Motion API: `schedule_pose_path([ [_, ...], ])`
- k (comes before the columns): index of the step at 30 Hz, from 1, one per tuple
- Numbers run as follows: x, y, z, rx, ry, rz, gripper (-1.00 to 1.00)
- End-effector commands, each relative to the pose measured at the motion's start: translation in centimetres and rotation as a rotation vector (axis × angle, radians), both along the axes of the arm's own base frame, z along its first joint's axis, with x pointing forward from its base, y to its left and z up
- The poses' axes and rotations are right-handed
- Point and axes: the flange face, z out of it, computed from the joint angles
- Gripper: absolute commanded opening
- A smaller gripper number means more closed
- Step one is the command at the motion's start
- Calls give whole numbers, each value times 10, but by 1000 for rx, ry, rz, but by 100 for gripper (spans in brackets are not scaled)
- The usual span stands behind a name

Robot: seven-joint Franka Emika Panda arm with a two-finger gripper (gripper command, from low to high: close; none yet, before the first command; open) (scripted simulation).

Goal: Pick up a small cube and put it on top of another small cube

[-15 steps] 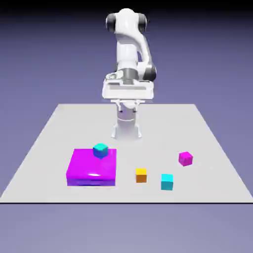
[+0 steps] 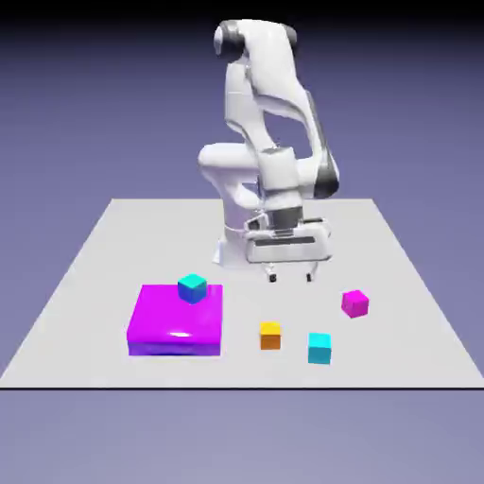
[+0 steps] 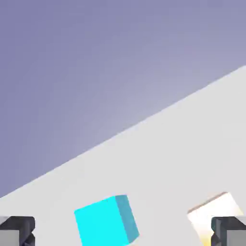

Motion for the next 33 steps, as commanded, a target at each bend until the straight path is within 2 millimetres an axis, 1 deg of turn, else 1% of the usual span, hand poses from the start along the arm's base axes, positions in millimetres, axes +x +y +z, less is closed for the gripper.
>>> schedule_pose_path([
  [1,-5,8,-11,28,43,-36,0],
  [4,-22,33,-41,111,177,-145,0],
  [7,-43,59,-66,189,318,-256,0],
  [10,-68,86,-85,262,468,-369,0],
  [13,-96,114,-97,328,625,-482,0],
  [15,-97,115,-98,331,632,-488,0],
  [16,-97,118,-102,336,632,-486,0],
  [21,-98,130,-127,345,631,-482,0],
  [27,-106,140,-160,331,632,-488,0],
  [28,-106,140,-160,331,632,-488,-100],
  [29,-106,140,-160,331,632,-488,-100],
  [33,-100,133,-136,344,631,-483,-100],
])
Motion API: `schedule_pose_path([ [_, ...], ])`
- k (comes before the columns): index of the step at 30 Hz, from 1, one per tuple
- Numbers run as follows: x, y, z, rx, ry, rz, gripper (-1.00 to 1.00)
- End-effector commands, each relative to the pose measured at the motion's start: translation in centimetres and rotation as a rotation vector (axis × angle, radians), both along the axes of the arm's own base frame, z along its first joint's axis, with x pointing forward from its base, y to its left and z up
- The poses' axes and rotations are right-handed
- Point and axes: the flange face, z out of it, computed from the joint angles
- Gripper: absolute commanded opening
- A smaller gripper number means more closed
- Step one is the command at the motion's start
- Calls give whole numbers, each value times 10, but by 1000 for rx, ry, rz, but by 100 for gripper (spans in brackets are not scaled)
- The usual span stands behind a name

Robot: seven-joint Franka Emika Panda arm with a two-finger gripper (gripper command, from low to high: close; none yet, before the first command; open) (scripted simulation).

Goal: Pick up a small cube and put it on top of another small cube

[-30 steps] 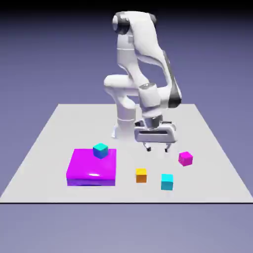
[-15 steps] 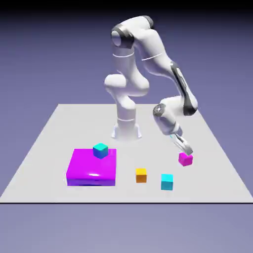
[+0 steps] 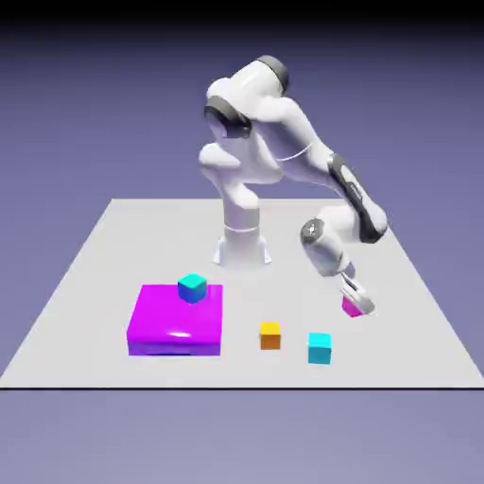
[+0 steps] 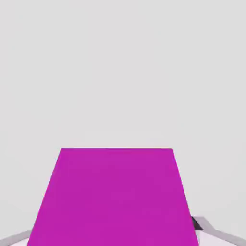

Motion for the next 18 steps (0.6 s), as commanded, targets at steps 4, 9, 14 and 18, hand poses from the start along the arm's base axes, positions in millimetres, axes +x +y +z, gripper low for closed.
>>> schedule_pose_path([
  [4,3,-9,21,0,1,1,-100],
  [9,3,-17,38,-12,5,0,-100],
  [14,47,11,55,108,-20,212,-100],
  [18,81,21,67,167,-44,382,-100],
])
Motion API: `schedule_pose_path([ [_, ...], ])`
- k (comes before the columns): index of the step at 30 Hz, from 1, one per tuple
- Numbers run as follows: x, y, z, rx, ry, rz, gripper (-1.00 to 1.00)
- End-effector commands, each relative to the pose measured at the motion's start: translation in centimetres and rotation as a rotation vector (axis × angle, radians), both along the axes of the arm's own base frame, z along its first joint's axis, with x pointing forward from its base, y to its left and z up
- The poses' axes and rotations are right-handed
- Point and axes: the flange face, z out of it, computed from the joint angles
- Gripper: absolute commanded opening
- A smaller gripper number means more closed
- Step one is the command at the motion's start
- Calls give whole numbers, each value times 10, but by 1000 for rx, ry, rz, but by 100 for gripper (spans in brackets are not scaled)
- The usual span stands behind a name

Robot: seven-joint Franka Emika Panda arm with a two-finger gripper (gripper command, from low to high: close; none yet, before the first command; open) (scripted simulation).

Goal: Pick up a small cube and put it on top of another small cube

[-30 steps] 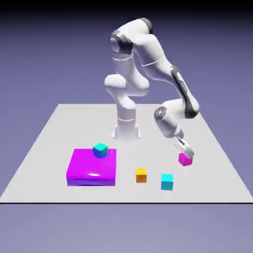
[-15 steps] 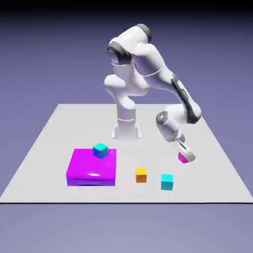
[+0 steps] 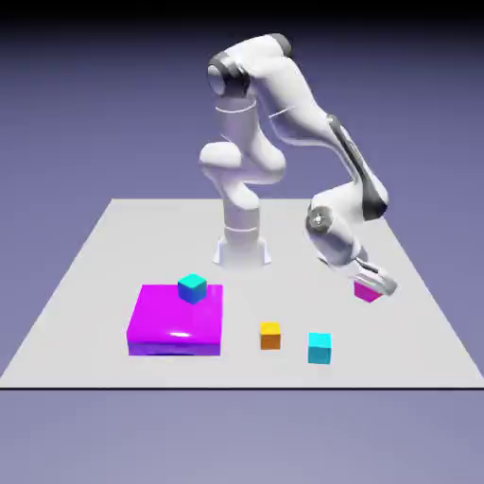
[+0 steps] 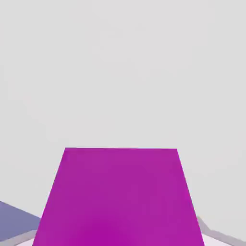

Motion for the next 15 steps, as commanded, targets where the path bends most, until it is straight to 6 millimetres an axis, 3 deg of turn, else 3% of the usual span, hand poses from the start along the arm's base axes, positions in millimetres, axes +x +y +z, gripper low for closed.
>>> schedule_pose_path([
  [1,8,1,3,9,-7,42,-100],
  [8,66,-11,18,19,-57,326,-100],
  [15,122,-53,23,-73,-75,582,-100],
])
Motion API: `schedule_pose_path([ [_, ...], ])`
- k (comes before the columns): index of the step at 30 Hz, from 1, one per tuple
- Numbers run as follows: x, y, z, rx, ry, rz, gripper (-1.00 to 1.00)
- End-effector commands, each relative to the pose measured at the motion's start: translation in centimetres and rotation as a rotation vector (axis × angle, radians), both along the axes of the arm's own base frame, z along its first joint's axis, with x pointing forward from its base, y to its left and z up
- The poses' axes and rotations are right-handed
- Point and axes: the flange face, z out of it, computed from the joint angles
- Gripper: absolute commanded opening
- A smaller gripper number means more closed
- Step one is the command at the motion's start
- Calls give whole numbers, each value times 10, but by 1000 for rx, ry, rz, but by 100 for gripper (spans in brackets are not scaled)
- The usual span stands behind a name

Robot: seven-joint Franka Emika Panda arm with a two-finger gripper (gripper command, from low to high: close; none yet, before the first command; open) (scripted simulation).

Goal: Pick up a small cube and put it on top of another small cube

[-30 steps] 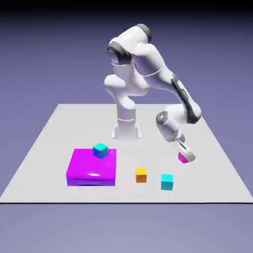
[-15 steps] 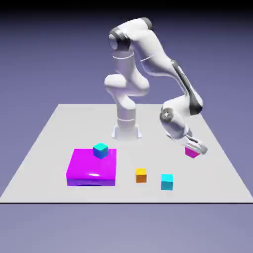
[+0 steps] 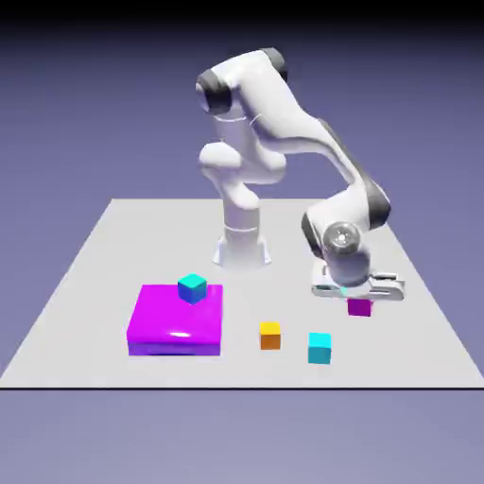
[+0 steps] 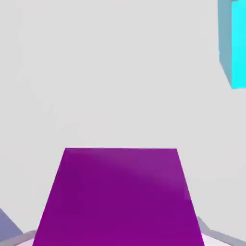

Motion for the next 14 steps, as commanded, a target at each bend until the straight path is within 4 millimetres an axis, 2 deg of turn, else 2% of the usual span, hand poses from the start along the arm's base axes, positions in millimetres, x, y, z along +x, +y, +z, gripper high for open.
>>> schedule_pose_path([
  [1,8,-9,0,-24,-4,34,-100],
  [4,30,-37,1,-100,-9,126,-100],
  [6,34,-42,1,-115,-9,141,-100],
  [9,14,-40,-50,-116,-9,140,-100],
  [10,8,-40,-61,-115,-9,141,-100],
  [11,8,-40,-61,-115,-9,141,100],
  [12,8,-40,-61,-115,-9,141,100],
  [14,23,-41,-28,-116,-9,140,100],
])
